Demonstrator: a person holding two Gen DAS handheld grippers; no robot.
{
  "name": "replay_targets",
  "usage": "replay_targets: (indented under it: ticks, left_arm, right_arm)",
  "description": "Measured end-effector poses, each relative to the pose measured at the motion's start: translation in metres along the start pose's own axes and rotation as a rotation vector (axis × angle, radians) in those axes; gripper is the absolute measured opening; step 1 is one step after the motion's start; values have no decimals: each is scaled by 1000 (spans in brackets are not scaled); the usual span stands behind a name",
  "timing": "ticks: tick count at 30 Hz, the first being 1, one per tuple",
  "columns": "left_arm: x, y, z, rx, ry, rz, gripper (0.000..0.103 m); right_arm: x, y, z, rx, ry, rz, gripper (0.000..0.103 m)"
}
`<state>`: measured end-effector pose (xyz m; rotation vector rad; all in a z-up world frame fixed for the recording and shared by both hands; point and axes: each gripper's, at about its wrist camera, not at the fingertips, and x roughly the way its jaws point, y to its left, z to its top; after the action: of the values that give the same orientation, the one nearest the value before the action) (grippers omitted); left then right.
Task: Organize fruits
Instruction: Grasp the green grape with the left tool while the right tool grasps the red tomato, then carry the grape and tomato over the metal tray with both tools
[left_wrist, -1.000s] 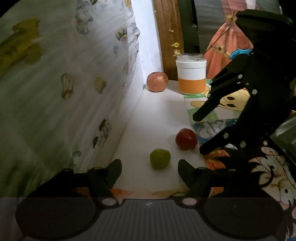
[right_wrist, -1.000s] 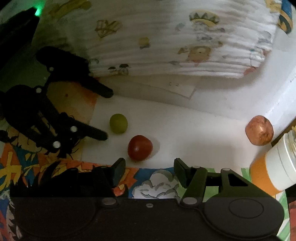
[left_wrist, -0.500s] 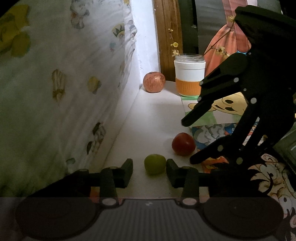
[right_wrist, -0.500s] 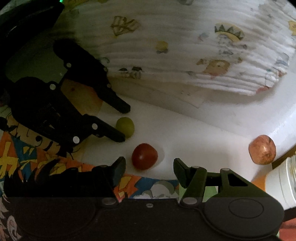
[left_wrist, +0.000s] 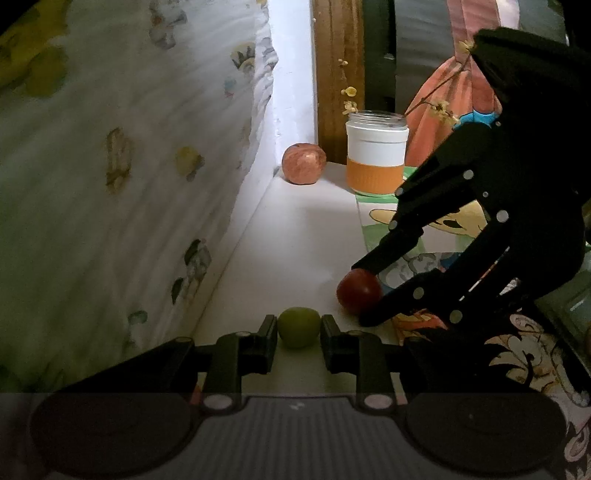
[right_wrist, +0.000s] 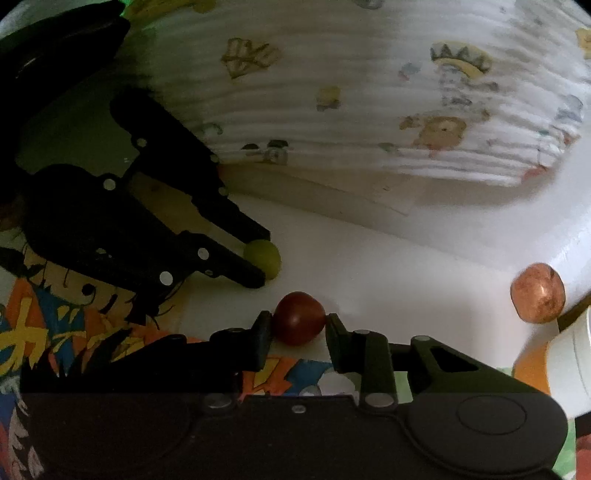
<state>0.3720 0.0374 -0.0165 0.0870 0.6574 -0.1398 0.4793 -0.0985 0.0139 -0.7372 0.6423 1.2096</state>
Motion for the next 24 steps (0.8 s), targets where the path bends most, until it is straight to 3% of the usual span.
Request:
replay_targets:
  ticks: [7, 15, 24]
  left_arm:
    - [-2, 4, 1, -56, 11, -9, 28]
    - [-17, 0, 0, -71, 6, -24, 28]
    - [-42, -14, 4, -83, -20, -57, 28]
  right_arm:
    - [-2, 12, -3, 40, -5, -79, 33]
    - [-19, 24, -5, 83, -9, -107, 33]
    - [-63, 37, -12, 129, -47, -154, 33]
